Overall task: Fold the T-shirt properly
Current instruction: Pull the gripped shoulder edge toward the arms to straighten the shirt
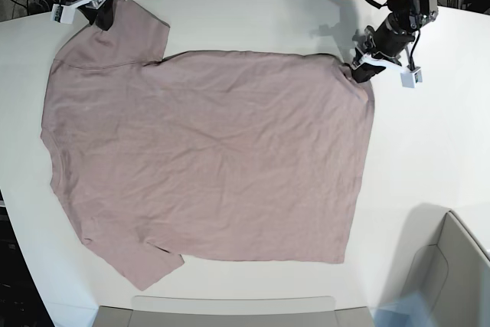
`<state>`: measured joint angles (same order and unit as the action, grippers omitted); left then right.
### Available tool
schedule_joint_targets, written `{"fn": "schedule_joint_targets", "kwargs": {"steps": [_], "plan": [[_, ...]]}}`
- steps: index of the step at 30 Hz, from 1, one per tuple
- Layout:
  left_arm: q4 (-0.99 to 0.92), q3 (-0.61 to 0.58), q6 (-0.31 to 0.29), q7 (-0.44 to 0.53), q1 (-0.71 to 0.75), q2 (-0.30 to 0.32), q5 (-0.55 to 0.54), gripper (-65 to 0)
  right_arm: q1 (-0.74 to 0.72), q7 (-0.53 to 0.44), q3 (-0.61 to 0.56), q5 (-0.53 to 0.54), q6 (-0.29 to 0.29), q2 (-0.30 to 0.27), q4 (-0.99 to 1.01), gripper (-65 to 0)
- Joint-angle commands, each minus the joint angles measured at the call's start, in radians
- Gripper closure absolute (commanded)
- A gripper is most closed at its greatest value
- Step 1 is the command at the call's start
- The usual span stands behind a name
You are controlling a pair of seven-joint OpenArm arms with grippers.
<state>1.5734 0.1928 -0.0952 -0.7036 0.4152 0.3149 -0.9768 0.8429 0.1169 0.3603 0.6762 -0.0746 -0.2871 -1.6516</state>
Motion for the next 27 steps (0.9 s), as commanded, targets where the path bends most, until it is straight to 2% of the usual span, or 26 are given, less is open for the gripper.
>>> {"fn": "schedule_joint_targets", "kwargs": {"steps": [1, 12, 20, 27], "plan": [[-0.008, 0.029, 0.018, -0.018, 0.006, 0.007, 0.019, -0.3, 0.014, 0.011, 0.007, -0.003, 0.002, -0.005, -0.006, 0.0], [-0.005, 0.19, 0.012, -0.026, 0.06, 0.008, 0.015, 0.0, 0.103, 0.005, 0.033, -0.003, 0.002, -0.01, -0.124, 0.0], [0.018, 0.307, 0.01, -0.026, 0.198, 0.011, 0.015, 0.0, 0.229, 0.004, 0.033, -0.005, 0.002, -0.008, -0.236, 0.0], [0.029, 0.363, 0.008, -0.027, 0.274, 0.011, 0.012, 0.0, 0.25, 0.004, 0.079, -0.005, 0.002, -0.008, -0.253, 0.0]]}}
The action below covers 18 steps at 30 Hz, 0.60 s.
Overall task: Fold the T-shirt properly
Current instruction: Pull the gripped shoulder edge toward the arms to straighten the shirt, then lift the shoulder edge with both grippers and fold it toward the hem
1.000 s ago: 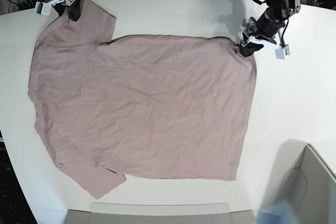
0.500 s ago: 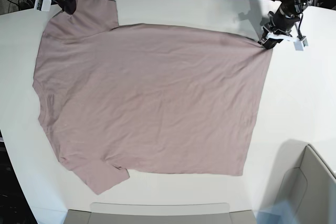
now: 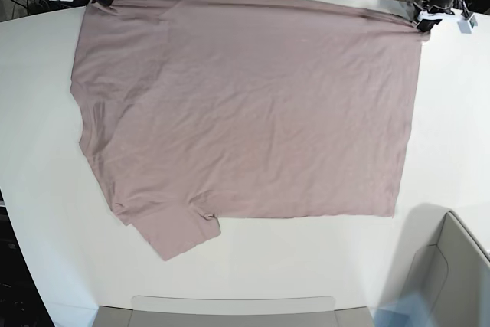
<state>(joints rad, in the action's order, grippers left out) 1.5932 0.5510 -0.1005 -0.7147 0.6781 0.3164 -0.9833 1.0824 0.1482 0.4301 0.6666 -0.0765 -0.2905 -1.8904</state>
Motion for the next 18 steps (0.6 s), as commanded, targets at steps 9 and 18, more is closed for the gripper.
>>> {"fn": "schedule_joint_targets", "kwargs": {"steps": [9, 18], "plan": [[0.155, 0.005, 0.023, -0.019, 0.018, 0.005, 0.024, 0.0, -0.041, -0.009, 0.014, 0.005, 0.004, -0.013, -0.067, 0.0], [0.161, 0.025, 0.025, -0.155, -0.088, 0.005, 0.025, 0.0, -0.195, 0.198, 0.023, 0.005, 0.004, -0.014, -0.067, 0.0]]}}
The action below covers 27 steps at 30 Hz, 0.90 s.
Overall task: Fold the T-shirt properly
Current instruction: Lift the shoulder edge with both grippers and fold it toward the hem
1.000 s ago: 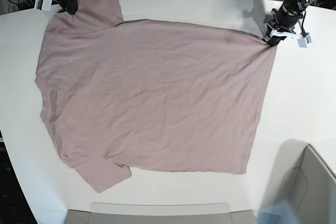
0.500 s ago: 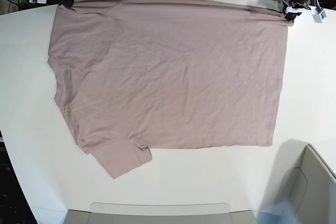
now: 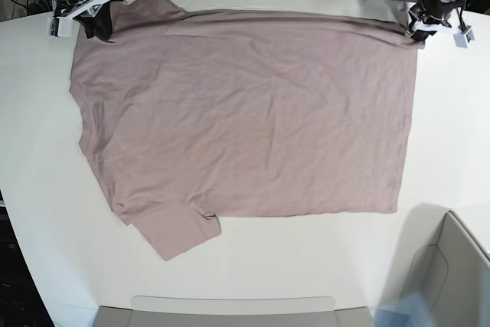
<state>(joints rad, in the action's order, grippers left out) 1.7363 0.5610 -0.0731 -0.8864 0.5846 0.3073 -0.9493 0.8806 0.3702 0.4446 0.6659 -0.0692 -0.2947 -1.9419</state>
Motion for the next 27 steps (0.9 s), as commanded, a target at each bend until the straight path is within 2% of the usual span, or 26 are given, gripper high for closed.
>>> {"fn": "schedule_joint_targets", "kwargs": {"steps": [1, 5, 13, 17, 22, 27], "plan": [[0.018, 0.023, -0.003, 0.003, -0.007, 0.014, -0.009, 0.0, -0.01, -0.006, 0.009, 0.005, -0.004, -0.01, -0.015, 0.0], [0.018, 0.06, -0.003, -0.05, -0.053, 0.014, -0.009, 0.0, -0.07, 0.051, 0.01, -0.011, -0.004, -0.011, -0.015, 0.0], [0.017, 0.095, -0.001, -0.193, -0.22, 0.016, -0.007, 0.0, -0.237, 0.181, 0.003, -0.203, -0.004, -0.007, -0.015, 0.0], [0.014, 0.093, 0.002, -0.228, -0.286, 0.014, -0.007, 0.0, -0.3, 0.232, 0.003, -0.211, -0.004, -0.01, -0.017, 0.0], [-0.026, 0.08, 0.118, -0.233, -0.358, 0.014, -0.007, 0.0, -0.39, 0.295, 0.003, -0.214, -0.004, -0.011, -0.015, 0.0], [-0.154, 0.02, 0.138, -0.23, -0.43, 0.02, -0.007, 0.0, -0.51, 0.405, -0.01, -0.216, -0.004, -0.011, -0.012, 0.0]]}}
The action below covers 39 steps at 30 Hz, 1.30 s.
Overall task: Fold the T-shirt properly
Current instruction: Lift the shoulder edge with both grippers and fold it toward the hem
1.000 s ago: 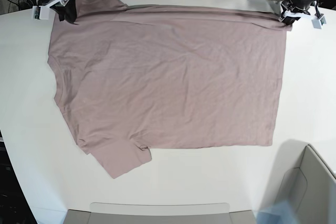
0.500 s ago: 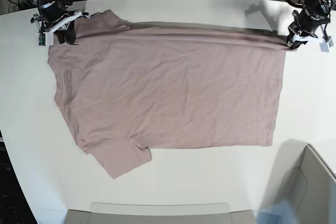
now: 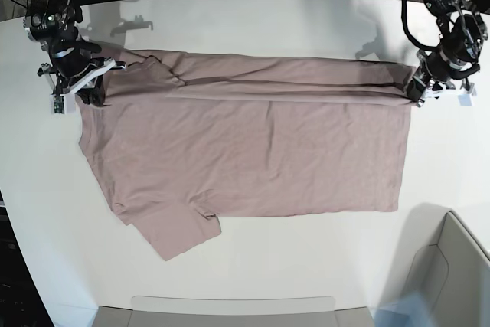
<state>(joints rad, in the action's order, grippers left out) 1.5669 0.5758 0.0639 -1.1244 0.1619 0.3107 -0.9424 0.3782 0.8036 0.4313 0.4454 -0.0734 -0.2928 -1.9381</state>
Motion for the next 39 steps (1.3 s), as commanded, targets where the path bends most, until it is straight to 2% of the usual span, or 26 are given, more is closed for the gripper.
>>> {"fn": "schedule_joint_targets", "kwargs": {"steps": [1, 5, 9, 13, 17, 23, 30, 32, 34, 37, 39], "plan": [[0.002, -0.007, 0.001, 0.013, -0.015, 0.017, -0.014, 0.0, -0.026, -0.013, -0.004, 0.005, 0.001, -0.013, -0.014, 0.0], [-0.039, -0.02, 0.001, 0.016, -0.051, 0.018, -0.014, 0.0, -0.095, 0.024, -0.035, -0.035, 0.001, -0.01, -0.002, 0.0], [-0.052, -0.023, 0.001, 0.016, -0.088, 0.018, -0.014, 0.0, -0.16, 0.017, -0.096, -0.121, 0.001, -0.009, 0.068, 0.0], [-0.073, -0.023, 0.001, 0.016, -0.132, 0.018, -0.008, 0.0, -0.215, 0.017, -0.13, -0.147, 0.001, -0.004, 0.127, 0.0], [-0.119, -0.03, -0.002, 0.016, -0.19, 0.015, 0.099, 0.0, -0.258, 0.017, -0.133, -0.147, 0.001, -0.003, 0.171, 0.0], [-0.174, -0.104, -0.005, 0.036, -0.249, 0.017, 0.233, 0.0, -0.321, 0.017, -0.133, -0.147, 0.001, -0.003, 0.257, 0.0], [-0.208, -0.112, -0.002, 0.073, -0.252, 0.017, 0.277, 0.0, -0.379, 0.017, -0.153, -0.145, 0.001, -0.001, 0.337, 0.0], [-0.205, -0.112, -0.002, 0.068, -0.252, 0.017, 0.276, -0.7, -0.379, 0.017, -0.153, -0.145, 0.001, 0.004, 0.332, -6.5], [-0.204, -0.112, -0.002, 0.065, -0.252, 0.018, 0.271, -6.3, -0.388, 0.017, -0.148, -0.145, 0.001, 0.014, 0.326, -12.7], [-0.162, -0.109, -0.002, 0.063, -0.246, 0.018, 0.273, -11.6, -0.39, 0.017, -0.144, -0.145, 0.001, 0.016, 0.294, -20.0], [-0.112, -0.106, -0.002, 0.063, -0.242, 0.018, 0.271, -11.9, -0.385, 0.017, -0.131, -0.145, 0.001, 0.016, 0.251, -22.7]]}}
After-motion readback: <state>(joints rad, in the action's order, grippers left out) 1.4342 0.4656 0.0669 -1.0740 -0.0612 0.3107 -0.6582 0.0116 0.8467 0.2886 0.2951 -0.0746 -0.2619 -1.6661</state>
